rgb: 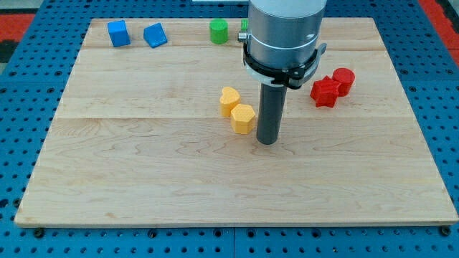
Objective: Push the green star and the green circle closer to the blue cube
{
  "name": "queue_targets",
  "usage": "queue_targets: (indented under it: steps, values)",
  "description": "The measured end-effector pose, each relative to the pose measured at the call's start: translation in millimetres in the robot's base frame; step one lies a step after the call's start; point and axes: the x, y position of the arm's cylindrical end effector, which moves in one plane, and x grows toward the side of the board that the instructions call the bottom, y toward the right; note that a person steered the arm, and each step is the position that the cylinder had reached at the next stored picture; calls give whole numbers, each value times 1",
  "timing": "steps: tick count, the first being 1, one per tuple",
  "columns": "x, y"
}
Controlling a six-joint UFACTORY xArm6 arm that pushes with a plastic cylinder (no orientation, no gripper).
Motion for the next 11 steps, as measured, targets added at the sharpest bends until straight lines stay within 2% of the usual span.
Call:
queue_targets:
  steps: [4,5,6,7,8,9,10,11]
  values:
    - [22,14]
    - [0,35]
    - [-8,14]
    - [-100,13]
    - [-177,41]
    - [-231,52]
    - [-265,27]
    - [-266,-31]
